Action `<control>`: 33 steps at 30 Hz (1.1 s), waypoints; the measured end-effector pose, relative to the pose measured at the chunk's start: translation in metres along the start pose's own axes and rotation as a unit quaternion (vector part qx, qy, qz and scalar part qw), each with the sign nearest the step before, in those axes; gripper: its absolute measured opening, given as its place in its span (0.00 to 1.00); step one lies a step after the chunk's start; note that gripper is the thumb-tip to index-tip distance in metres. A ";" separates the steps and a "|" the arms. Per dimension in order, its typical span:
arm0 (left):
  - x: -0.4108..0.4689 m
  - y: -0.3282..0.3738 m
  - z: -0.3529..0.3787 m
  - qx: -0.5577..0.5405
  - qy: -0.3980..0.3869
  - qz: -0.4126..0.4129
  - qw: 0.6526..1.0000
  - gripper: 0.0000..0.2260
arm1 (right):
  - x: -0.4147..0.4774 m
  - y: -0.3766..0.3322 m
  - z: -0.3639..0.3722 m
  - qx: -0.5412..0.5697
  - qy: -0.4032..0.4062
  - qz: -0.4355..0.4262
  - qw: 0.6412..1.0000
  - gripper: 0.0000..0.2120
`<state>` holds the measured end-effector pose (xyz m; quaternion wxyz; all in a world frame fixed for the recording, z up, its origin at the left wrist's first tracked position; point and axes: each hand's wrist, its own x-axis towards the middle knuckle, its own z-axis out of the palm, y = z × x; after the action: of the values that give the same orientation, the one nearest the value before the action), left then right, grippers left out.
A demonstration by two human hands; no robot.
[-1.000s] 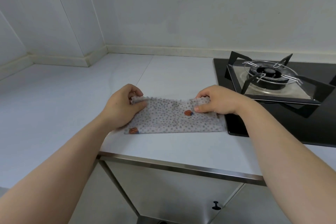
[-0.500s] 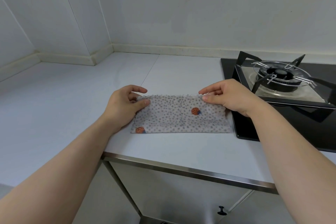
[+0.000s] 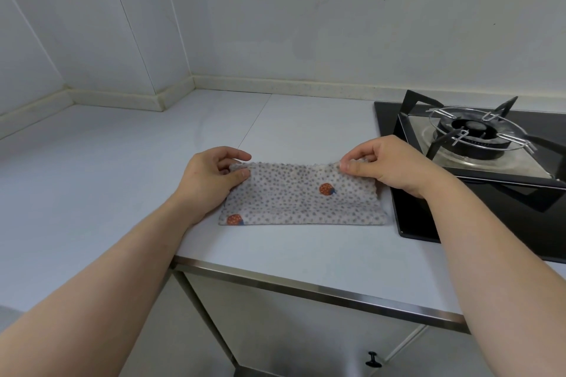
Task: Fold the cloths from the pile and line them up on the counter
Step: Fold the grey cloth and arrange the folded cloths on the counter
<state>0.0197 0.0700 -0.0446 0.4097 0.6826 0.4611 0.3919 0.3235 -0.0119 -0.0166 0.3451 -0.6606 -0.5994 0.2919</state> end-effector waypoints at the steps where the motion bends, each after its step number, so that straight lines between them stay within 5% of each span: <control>1: 0.000 0.000 0.001 -0.001 0.006 -0.001 1.000 0.07 | 0.000 -0.001 -0.001 0.001 -0.013 0.002 1.000 0.07; 6: 0.001 0.002 0.004 0.041 0.054 -0.006 0.998 0.02 | 0.005 0.002 0.001 -0.051 0.027 -0.008 0.998 0.04; 9: 0.000 0.003 0.005 0.106 0.103 -0.003 0.989 0.05 | 0.009 0.006 0.006 -0.070 0.062 -0.024 0.995 0.10; 12: -0.006 0.017 0.011 0.238 0.150 0.055 0.958 0.15 | 0.004 0.001 0.016 -0.201 0.101 -0.054 0.973 0.21; 16: -0.026 0.037 0.046 0.332 0.009 0.141 0.933 0.21 | -0.023 -0.030 0.046 -0.346 0.080 -0.127 0.926 0.21; 21: -0.043 0.017 0.065 0.465 -0.159 0.063 0.868 0.30 | -0.048 -0.032 0.081 -0.451 -0.021 -0.069 0.889 0.26; 29: -0.031 0.022 0.039 0.531 -0.209 -0.066 0.819 0.34 | -0.066 -0.017 0.046 -0.448 -0.006 0.094 0.889 0.27; 33: -0.034 0.038 0.024 0.597 -0.169 -0.129 0.773 0.36 | -0.075 -0.020 0.040 -0.416 0.050 0.038 0.907 0.25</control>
<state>0.0440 0.0240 -0.0237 0.0380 0.7793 0.6095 -0.1410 0.2717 -0.0811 -0.0262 0.0574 -0.7801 -0.6231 -0.0047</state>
